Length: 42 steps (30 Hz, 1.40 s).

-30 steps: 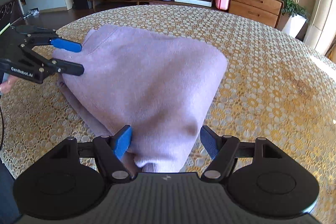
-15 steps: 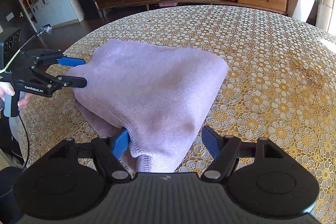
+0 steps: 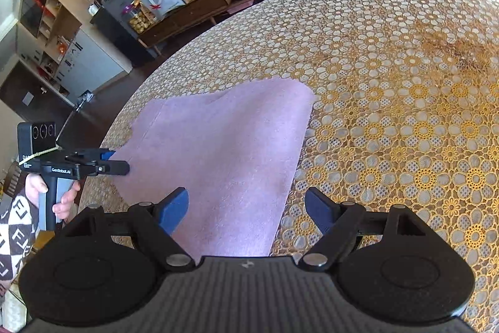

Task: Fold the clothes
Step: 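Grasp the folded sweatshirt bundle with the left tool while the right tool grasps it too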

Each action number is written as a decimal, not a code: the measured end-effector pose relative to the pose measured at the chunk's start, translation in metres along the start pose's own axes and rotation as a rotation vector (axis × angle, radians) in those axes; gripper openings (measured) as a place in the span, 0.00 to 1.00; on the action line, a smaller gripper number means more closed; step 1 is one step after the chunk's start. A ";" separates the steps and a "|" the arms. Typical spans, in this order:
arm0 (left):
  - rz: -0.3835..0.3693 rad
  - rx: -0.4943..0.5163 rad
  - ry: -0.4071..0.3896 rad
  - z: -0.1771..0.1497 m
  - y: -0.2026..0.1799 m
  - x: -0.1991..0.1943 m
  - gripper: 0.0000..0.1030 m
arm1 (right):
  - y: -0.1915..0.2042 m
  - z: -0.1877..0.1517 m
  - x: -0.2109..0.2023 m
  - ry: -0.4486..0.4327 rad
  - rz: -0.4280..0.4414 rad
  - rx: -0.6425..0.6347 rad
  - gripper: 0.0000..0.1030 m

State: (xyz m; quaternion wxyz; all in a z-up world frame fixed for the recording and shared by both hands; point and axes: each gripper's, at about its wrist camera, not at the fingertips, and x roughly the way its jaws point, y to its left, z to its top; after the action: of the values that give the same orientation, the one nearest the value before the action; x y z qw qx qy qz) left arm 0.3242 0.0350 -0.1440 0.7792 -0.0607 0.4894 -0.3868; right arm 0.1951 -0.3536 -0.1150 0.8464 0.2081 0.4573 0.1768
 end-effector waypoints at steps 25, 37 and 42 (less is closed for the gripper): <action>-0.074 -0.214 -0.056 -0.011 0.022 0.025 1.00 | 0.008 -0.002 0.043 -0.054 -0.065 0.062 0.49; 0.029 -0.140 -0.104 -0.001 -0.038 0.008 1.00 | 0.034 -0.017 0.024 -0.184 -0.176 -0.037 0.22; 0.023 -0.103 -0.099 -0.001 -0.072 0.010 1.00 | 0.027 -0.030 -0.009 -0.203 -0.186 -0.056 0.21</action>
State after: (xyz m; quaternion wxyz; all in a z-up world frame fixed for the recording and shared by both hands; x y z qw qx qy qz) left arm 0.2866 -0.0216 -0.1173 0.8026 -0.1141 0.4702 -0.3490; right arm 0.1622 -0.3292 -0.1091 0.9065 0.1581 0.3813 0.0883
